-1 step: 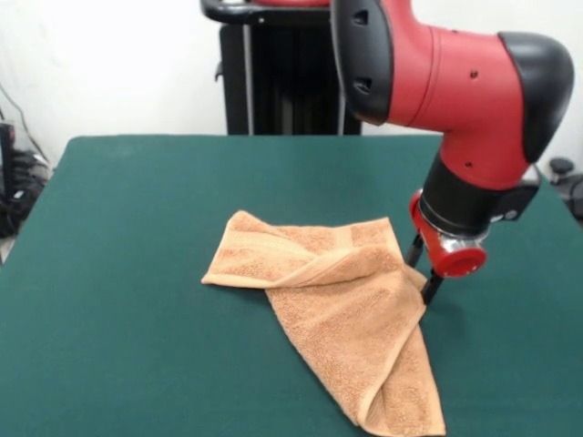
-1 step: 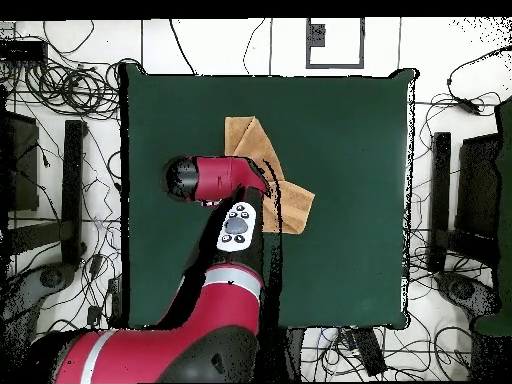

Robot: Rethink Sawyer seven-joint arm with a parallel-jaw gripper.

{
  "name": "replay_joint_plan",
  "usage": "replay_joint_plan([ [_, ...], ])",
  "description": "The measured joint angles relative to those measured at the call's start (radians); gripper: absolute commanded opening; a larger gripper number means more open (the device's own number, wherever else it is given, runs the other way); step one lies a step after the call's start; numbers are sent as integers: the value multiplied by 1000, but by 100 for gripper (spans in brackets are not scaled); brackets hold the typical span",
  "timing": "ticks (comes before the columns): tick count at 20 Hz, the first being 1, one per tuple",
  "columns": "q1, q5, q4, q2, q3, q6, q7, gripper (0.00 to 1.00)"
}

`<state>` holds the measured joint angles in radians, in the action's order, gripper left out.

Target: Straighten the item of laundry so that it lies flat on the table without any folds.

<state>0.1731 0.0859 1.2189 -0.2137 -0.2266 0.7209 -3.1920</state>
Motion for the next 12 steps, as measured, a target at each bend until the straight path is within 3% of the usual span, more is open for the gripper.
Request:
replay_joint_plan([
  [12, 30, 67, 0, 19, -49, -11, 0, 100],
])
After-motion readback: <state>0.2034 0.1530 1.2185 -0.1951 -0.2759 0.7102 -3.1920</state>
